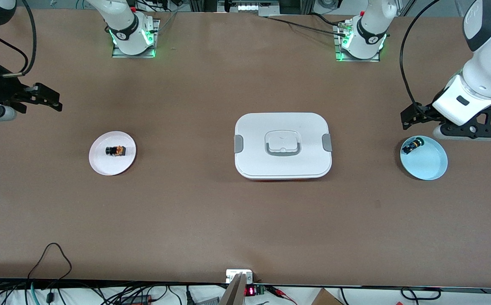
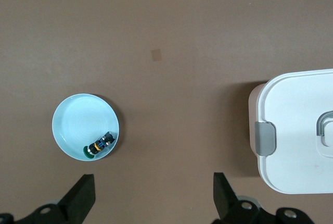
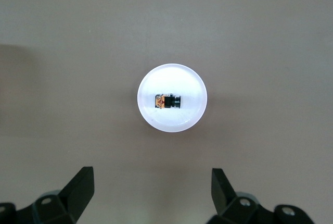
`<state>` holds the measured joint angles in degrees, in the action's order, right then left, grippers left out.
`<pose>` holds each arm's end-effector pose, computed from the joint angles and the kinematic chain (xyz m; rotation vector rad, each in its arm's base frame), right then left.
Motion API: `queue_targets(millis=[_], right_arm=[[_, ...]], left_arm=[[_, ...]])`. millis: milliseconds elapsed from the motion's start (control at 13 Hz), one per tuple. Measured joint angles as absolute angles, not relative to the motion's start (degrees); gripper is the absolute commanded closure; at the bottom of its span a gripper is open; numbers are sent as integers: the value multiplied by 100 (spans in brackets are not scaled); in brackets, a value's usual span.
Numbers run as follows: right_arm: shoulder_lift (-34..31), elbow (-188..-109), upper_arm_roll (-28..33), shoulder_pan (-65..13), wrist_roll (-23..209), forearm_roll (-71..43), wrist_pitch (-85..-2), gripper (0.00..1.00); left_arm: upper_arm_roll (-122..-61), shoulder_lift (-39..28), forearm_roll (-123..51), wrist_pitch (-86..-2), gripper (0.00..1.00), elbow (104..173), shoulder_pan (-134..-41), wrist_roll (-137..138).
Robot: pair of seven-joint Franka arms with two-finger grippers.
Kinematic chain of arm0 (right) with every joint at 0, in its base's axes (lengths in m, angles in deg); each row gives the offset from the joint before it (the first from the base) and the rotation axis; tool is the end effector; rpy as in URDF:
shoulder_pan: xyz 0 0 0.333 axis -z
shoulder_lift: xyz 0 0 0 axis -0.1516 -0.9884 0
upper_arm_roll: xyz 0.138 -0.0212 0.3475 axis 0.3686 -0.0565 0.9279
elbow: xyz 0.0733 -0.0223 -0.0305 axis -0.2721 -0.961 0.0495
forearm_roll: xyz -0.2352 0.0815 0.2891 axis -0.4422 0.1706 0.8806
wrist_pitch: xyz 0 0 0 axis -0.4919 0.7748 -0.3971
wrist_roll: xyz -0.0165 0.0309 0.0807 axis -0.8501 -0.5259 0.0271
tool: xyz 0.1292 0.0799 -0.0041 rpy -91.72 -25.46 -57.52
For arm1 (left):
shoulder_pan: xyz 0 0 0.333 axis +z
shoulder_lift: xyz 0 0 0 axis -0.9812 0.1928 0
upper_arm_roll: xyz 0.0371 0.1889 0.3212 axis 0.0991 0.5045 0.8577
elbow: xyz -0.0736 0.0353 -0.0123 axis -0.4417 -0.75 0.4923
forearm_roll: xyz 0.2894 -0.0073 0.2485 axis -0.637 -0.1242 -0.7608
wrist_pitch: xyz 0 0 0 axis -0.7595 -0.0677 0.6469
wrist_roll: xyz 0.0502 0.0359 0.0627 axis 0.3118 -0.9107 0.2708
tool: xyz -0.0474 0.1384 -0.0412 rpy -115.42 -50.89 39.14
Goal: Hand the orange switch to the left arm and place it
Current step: 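Move the right gripper toward the white plate with the orange switch, then lower the right gripper over the orange switch on the white plate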
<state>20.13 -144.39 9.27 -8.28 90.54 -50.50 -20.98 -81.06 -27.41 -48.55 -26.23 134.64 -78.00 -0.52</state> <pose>0.5520 0.0124 0.5891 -3.1296 -0.1030 0.0916 0.5712 -0.0596 0.5714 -3.0919 0.0559 -0.0093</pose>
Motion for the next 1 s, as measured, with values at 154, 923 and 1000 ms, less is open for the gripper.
queue_targets(millis=[154,923,1000], right_arm=[[1870,-14439,928,-829,9051,-5050,-2102,0],[840,-14649,931,-1224,8885,-5386,-3272,0],[780,-14868,928,-1217,8823,-5390,-3581,0]], left_arm=[[-8106,-2741,-4855,-2623,0,13464,-7800,-52],[-8115,-2739,-4855,-2623,0,13454,-7803,-52],[-8124,-2739,-4855,-2623,0,13454,-7806,-52]])
